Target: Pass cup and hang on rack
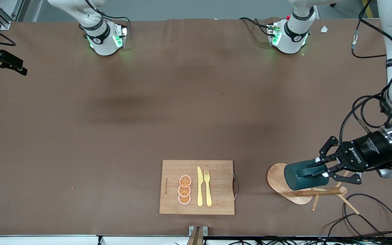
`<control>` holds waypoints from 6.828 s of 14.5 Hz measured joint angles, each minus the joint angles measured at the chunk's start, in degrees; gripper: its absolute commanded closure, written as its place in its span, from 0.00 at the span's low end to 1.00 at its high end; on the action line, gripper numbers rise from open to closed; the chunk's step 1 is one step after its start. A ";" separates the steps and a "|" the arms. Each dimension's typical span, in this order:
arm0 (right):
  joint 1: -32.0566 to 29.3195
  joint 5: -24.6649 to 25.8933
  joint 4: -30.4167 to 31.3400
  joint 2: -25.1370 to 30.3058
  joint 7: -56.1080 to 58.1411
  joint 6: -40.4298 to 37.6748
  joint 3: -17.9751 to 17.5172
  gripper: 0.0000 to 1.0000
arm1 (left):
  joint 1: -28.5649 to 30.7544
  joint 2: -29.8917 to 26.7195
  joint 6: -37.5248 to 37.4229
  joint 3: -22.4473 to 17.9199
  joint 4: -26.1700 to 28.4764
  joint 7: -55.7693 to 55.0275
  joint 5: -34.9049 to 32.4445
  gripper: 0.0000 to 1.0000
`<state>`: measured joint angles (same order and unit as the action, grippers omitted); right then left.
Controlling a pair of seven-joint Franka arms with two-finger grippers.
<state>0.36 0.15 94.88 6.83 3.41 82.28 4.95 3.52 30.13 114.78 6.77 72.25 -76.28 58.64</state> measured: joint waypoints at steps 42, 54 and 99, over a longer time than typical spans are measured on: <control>0.00 0.00 0.00 0.00 0.01 0.00 -0.08 0.00 | 6.79 10.59 -0.52 0.17 -0.07 17.73 6.61 0.95; 0.03 0.00 0.00 0.01 0.01 -0.02 -0.22 0.00 | 8.01 11.71 -0.60 0.09 -0.06 19.51 6.61 0.77; 0.24 0.00 0.00 0.07 0.02 0.21 -0.27 0.00 | -3.86 -36.54 -23.81 -0.48 25.08 69.64 -54.92 0.00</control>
<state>0.60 0.15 94.88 6.90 3.42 82.49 4.68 -0.34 -6.41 90.98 6.29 97.32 -6.64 3.72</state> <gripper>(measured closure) 0.000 0.000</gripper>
